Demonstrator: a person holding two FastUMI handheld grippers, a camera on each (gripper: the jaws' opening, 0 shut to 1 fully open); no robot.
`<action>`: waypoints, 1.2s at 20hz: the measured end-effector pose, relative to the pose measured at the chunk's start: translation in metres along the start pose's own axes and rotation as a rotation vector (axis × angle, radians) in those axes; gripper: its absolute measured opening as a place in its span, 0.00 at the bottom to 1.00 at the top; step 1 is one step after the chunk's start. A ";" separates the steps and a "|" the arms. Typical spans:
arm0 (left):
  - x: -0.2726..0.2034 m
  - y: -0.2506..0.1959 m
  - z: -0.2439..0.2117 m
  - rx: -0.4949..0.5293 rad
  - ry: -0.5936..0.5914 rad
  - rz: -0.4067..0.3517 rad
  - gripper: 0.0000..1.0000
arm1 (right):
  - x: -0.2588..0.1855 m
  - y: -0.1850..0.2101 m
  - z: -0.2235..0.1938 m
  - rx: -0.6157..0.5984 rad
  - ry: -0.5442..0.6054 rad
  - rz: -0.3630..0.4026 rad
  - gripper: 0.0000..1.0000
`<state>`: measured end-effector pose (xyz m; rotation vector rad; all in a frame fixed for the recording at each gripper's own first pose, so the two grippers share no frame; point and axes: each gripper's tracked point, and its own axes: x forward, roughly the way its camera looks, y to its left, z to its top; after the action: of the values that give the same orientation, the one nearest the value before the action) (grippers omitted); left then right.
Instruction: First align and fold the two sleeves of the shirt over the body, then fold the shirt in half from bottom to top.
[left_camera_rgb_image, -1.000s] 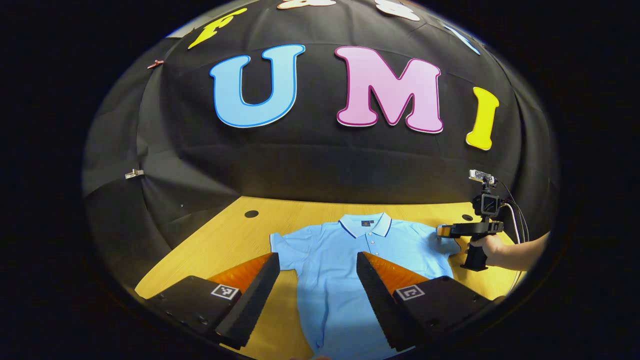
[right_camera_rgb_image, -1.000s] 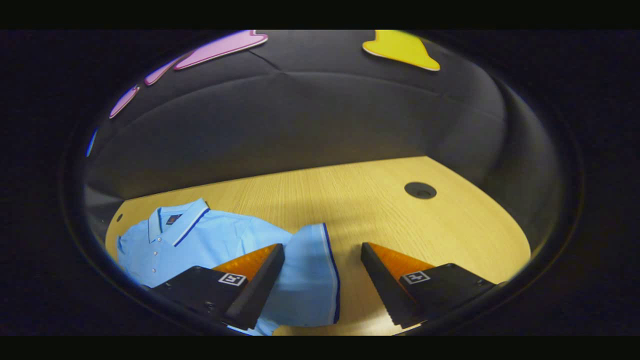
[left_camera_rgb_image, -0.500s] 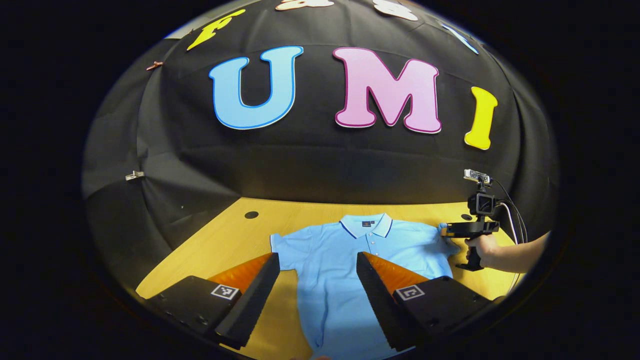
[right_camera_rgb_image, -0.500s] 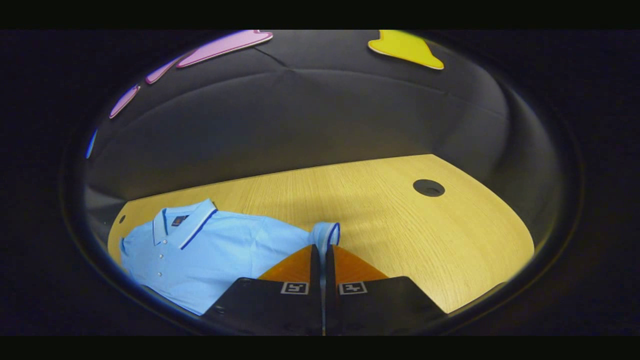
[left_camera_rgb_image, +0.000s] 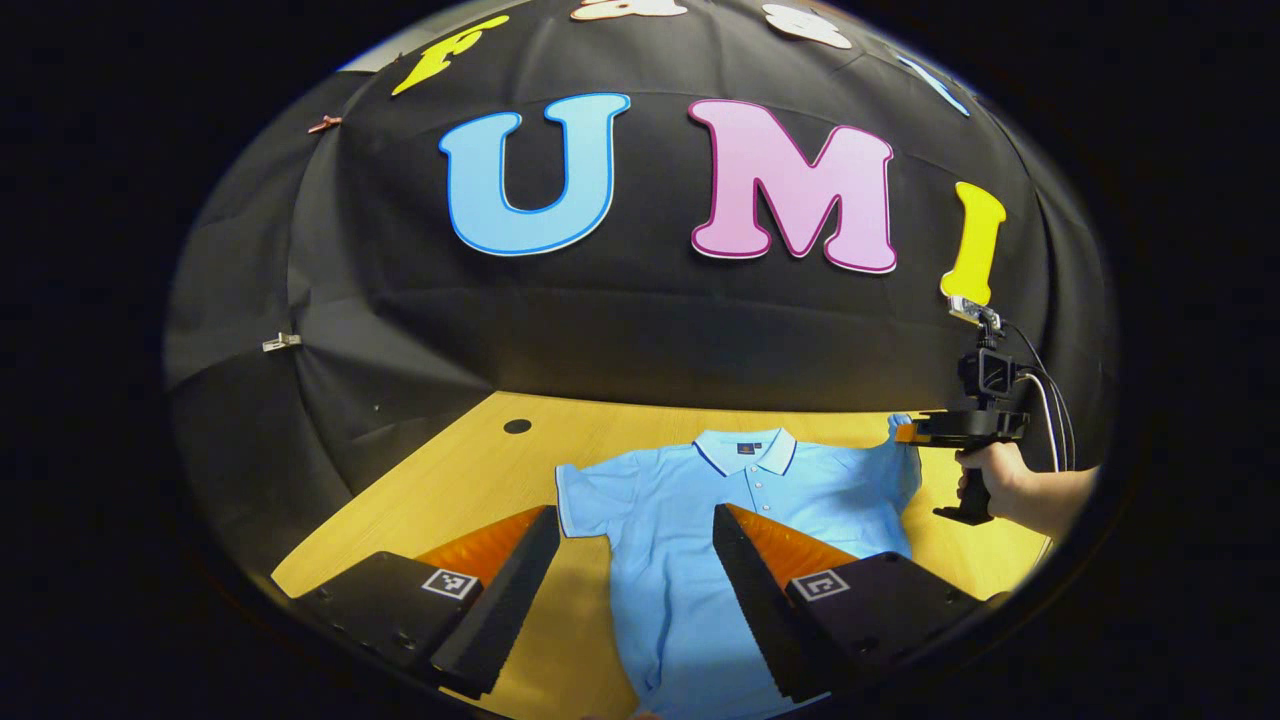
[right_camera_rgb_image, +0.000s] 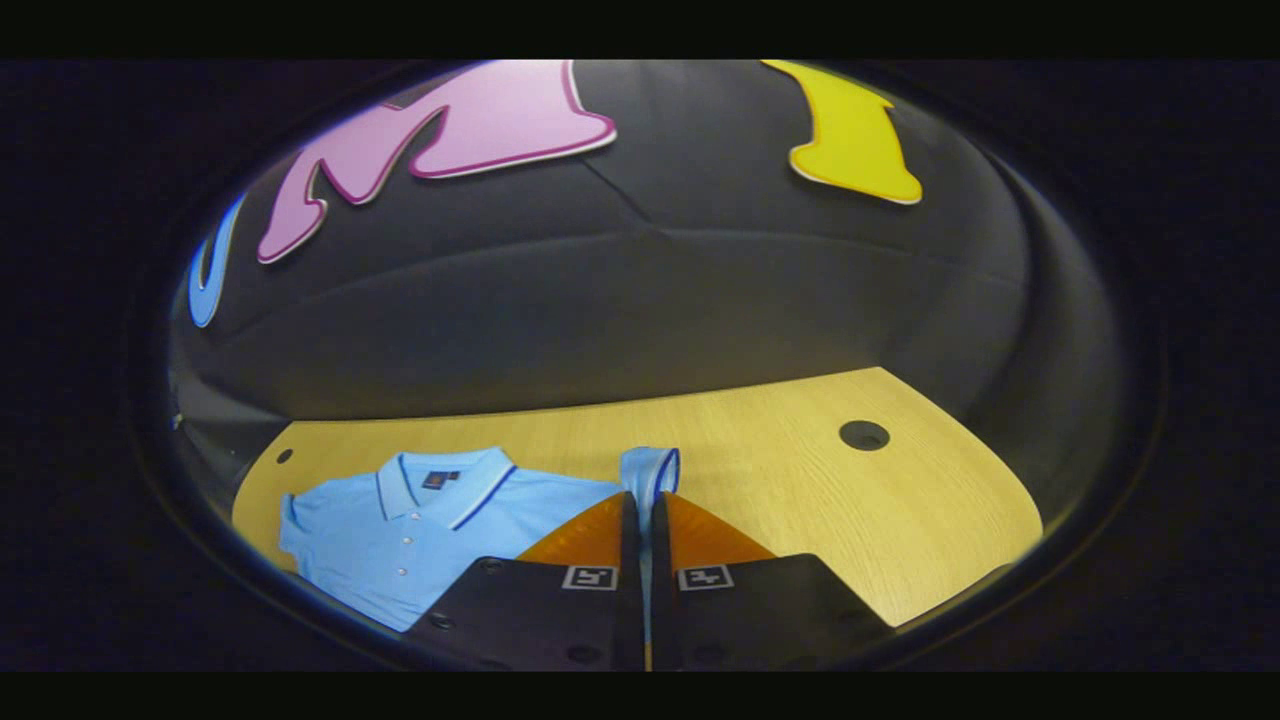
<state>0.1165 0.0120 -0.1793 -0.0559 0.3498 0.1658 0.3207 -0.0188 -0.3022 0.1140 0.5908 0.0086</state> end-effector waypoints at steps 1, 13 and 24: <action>-0.001 0.003 0.001 -0.006 -0.001 0.004 0.98 | -0.004 0.012 0.001 -0.016 -0.007 0.017 0.07; -0.017 0.049 -0.015 -0.022 0.015 0.038 0.98 | -0.039 0.150 -0.042 -0.198 0.036 0.261 0.02; 0.075 0.064 -0.012 -0.079 0.044 -0.026 0.98 | -0.075 0.168 -0.100 -0.190 0.123 0.354 0.94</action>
<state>0.1713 0.0851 -0.2180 -0.1427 0.3858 0.1525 0.2072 0.1560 -0.3245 0.0323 0.6829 0.4161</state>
